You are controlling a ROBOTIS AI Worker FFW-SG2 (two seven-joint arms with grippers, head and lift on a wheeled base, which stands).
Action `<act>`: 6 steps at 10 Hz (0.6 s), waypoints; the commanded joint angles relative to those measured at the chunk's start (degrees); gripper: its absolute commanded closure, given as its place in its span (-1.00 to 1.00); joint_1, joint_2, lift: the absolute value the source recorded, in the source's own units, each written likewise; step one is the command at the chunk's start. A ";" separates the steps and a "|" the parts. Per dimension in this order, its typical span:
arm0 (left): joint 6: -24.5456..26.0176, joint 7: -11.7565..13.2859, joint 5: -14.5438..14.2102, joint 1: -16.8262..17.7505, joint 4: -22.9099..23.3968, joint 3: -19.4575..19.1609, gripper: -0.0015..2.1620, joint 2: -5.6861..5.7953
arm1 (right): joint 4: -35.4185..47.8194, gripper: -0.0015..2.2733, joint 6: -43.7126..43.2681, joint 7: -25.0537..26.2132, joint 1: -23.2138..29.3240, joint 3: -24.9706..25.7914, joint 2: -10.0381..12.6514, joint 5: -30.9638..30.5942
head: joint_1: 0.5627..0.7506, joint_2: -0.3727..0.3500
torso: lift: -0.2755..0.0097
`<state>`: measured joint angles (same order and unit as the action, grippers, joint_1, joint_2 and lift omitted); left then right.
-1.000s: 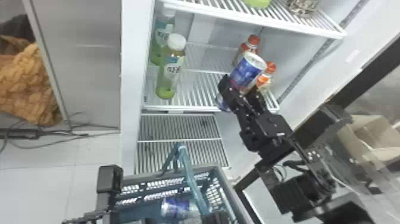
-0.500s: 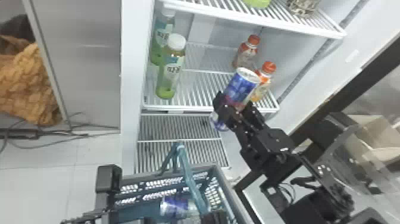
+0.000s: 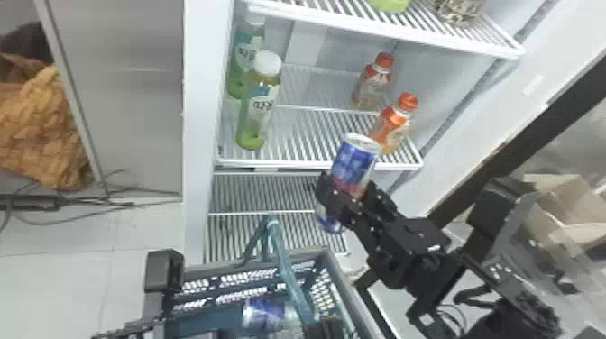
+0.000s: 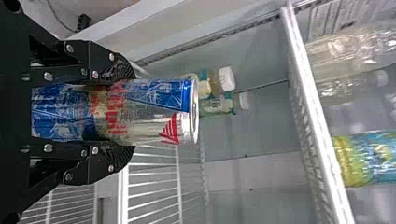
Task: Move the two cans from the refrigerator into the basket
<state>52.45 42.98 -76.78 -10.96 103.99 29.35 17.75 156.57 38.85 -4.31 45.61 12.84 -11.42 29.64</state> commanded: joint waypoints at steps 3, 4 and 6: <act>0.00 0.00 0.11 -0.14 0.00 -0.10 0.09 -0.08 | 1.84 -0.29 9.67 -0.09 1.36 2.70 1.48 2.47 | 0.41 -0.94 | -1.00; 0.00 0.00 0.11 0.00 0.00 -0.10 0.09 -0.08 | 1.84 -0.29 12.20 -0.26 1.36 3.15 1.84 2.81 | 0.41 -0.94 | -1.00; 0.14 0.00 0.23 -0.14 0.00 -0.10 0.09 -0.08 | 1.84 -0.29 17.54 -0.79 1.36 4.07 2.10 3.38 | 0.41 -0.94 | -1.00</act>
<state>52.49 42.99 -76.56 -11.05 103.99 29.25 17.66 158.49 54.90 -5.24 46.93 16.71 -9.36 32.93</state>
